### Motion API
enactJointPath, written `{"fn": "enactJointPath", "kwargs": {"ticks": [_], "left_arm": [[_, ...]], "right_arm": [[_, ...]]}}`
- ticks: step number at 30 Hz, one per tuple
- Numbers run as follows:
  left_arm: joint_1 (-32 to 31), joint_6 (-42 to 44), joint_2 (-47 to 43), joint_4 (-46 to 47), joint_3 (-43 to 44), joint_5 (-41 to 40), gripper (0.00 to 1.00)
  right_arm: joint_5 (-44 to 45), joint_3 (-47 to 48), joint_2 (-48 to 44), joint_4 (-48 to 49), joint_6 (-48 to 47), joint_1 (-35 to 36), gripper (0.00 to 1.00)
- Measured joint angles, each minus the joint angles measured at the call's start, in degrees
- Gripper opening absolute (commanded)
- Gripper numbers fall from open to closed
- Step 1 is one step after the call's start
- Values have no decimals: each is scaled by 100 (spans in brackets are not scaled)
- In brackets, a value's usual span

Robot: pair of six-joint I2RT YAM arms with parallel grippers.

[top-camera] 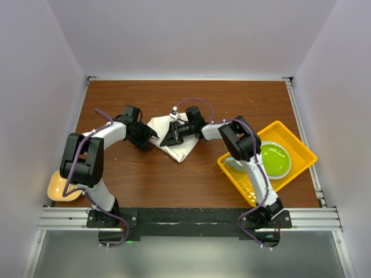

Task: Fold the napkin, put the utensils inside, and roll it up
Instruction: Roll the napkin with the utensil

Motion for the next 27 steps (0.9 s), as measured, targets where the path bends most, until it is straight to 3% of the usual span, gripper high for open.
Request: {"fn": "enactJointPath", "kwargs": {"ticks": [9,13,20,22,25,27], "left_arm": [[94,-70,-170,173,-243,-175,64],[-2,-142,2,267,-234,-107,61],[-120,-118,240,308,-111,-48,25],[-133,-63,264,302,-87,-42,10],[-160,-2,267,297,-68,-46,0],[-184,22,267,293,-55,-48,0]], "right_arm": [[-7,0,-24,-81,-175,2,0],[-4,0,-26,-83,-188,2,0],[22,70,-48,-348,-382,9,0],[96,164,-72,-688,-634,26,4],[212,385,-125,-1357,-1117,57,13],[365,518,-199,-1840,-1467,85,20]]}}
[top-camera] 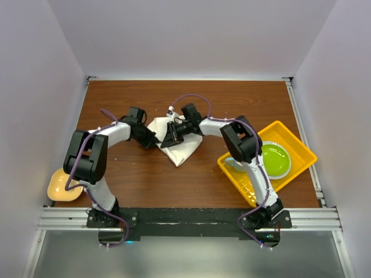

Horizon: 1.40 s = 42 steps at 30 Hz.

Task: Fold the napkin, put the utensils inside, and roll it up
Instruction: Roll the napkin with the utensil

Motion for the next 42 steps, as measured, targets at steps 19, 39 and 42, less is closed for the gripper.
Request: {"fn": "enactJointPath", "kwargs": {"ticks": [19,39,42], "left_arm": [[-188,57,-28,-640,170,-7,0],[-175,-17,-101,-927,232,-85,27],[-107,149,-280,-920,146,-157,43]], "right_arm": [[4470,-807,-1834,-1300,-2920,1692,67],[6725,-1534,-1775,133,-3176,2302,0],[6310,-1810,-1864,562,-2973,2159,0]]}}
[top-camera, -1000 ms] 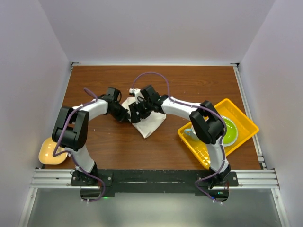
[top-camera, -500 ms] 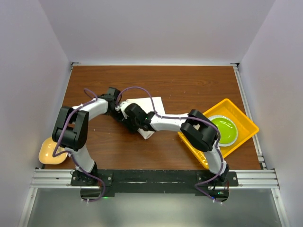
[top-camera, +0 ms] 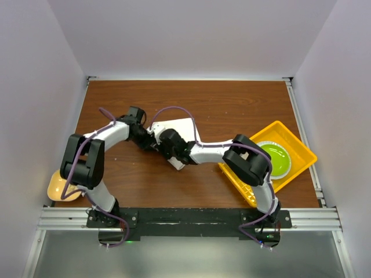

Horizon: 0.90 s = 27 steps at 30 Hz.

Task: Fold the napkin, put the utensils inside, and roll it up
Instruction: Roll the napkin with the utensil

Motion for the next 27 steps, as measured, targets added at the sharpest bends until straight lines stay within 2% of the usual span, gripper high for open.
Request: {"fn": "enactJointPath", "kwargs": {"ticks": [3,8,15,20,27], "left_arm": [[254,157,-417,-22,-109,-57,51],[741,442,-951,-2,-149,-291,52],[654,614,-1029,518,-302,17,53],[273,485,-702,916,-343,308,54],[55,72,39,1113,-260,455,53]], "right_arm": [[-776,-225,-70,308,428,-365,0],[-2551,-127,133,422,1097,-1207,0],[-5469,678,1290,772,2651,-2221,0],[-6275,745,1558,876,3268,-2472,0],[-6441,1182,1700,168,3064,-2492,0]]}}
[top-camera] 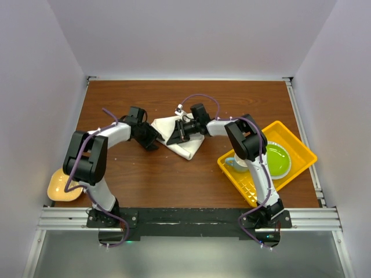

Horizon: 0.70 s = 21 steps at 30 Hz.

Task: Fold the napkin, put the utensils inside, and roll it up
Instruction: Roll the napkin with the utensil

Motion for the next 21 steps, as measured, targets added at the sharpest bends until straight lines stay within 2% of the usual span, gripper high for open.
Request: {"fn": "enactJointPath", "kwargs": {"ticks": [4,15,21], "left_arm": [[-55,-195,323,-177,247,-15,53],[-179,-372,254,-133,251,-299,59],[-184,-514,295,-142,275,-308,58]], "right_arm": [[2,87,4,-216,-109,0,0],[22,219,13,-516,-330,2,0],[9,254,28,-573,-356,0,0]]}}
